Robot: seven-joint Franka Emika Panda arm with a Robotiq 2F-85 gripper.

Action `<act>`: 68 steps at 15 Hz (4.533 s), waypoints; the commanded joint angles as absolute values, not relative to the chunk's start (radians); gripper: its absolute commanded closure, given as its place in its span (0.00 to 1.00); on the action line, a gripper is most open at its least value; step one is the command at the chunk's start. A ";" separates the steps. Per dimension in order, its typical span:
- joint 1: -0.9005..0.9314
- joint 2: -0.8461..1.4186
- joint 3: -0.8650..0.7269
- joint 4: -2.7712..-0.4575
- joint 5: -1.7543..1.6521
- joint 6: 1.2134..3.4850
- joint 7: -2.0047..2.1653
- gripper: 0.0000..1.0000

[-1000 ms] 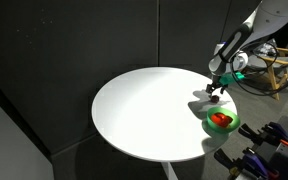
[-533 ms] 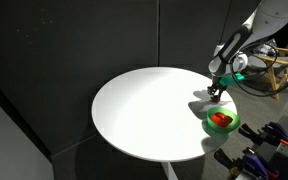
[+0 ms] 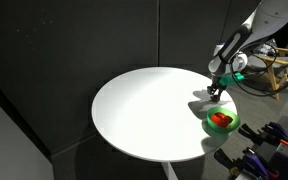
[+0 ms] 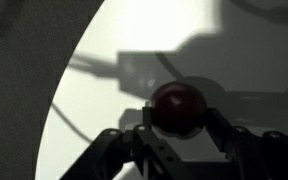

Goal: Put the plum in the bowl

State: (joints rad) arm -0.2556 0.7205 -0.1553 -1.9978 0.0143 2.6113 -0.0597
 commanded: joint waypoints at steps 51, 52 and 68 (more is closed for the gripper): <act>-0.112 0.014 -0.083 -2.792 -0.133 2.831 -0.400 0.67; -0.112 0.020 -0.081 -2.795 -0.129 2.844 -0.399 0.67; -0.116 0.024 -0.107 -2.767 -0.183 2.762 -0.268 0.00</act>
State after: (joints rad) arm -0.1168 0.0551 -0.0864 -2.7748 -0.1378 2.8178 -0.3423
